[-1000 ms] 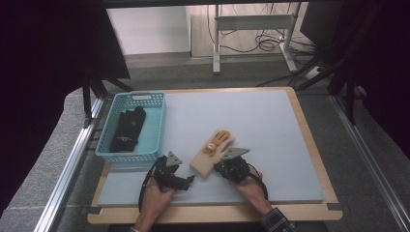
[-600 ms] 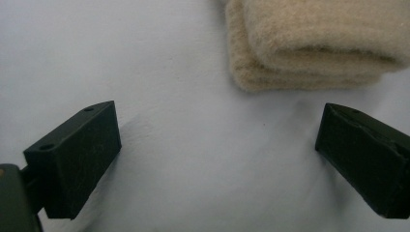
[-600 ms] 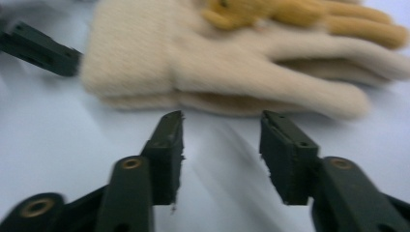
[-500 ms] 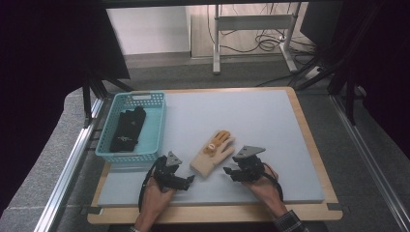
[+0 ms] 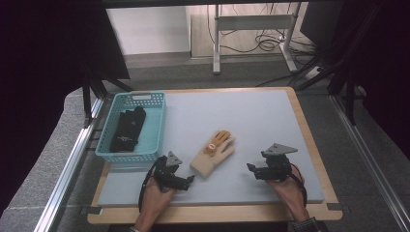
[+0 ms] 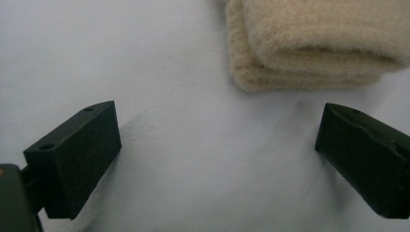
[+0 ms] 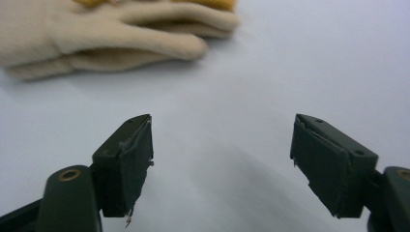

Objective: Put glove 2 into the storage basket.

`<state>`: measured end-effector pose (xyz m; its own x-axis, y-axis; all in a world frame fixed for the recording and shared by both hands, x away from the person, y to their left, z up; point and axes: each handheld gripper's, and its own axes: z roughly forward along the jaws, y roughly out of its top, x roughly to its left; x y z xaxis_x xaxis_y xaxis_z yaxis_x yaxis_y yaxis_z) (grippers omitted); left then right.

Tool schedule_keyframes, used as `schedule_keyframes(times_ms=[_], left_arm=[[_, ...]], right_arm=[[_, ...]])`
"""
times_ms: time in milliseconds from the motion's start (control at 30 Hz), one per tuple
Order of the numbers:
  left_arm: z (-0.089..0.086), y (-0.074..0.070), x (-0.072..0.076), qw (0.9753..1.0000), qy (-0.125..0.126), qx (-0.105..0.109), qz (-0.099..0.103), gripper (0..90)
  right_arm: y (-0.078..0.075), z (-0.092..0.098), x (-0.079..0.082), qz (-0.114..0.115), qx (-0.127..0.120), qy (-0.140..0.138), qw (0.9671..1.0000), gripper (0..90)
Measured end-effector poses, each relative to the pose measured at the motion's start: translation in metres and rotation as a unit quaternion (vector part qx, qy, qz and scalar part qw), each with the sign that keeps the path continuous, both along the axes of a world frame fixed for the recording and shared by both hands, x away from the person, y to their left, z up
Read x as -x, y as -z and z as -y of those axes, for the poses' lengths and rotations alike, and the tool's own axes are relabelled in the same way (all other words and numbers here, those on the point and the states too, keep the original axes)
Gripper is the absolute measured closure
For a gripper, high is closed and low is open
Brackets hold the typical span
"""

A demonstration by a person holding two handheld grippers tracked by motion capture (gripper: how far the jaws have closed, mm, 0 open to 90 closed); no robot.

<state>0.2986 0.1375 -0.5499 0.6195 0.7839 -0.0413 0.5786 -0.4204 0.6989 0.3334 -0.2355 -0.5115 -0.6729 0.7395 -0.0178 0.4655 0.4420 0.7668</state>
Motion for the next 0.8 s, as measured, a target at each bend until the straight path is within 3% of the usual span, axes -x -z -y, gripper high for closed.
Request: schedule_keyframes(times_ms=[100,400,800], left_arm=[[0.0,0.0,0.0,1.0,0.0,0.0,0.0,2.5],[0.0,0.0,0.0,1.0,-0.001,0.0,0.001,2.4],[0.001,0.0,0.0,1.0,-0.003,0.0,-0.003,2.5]], right_arm=[[0.004,0.013,0.0,-0.012,-0.004,0.01,0.9999,20.9],[0.017,0.033,0.002,-0.015,0.026,0.04,0.9988,18.2],[0.019,0.035,0.003,-0.01,0.029,0.046,0.9984,17.2]])
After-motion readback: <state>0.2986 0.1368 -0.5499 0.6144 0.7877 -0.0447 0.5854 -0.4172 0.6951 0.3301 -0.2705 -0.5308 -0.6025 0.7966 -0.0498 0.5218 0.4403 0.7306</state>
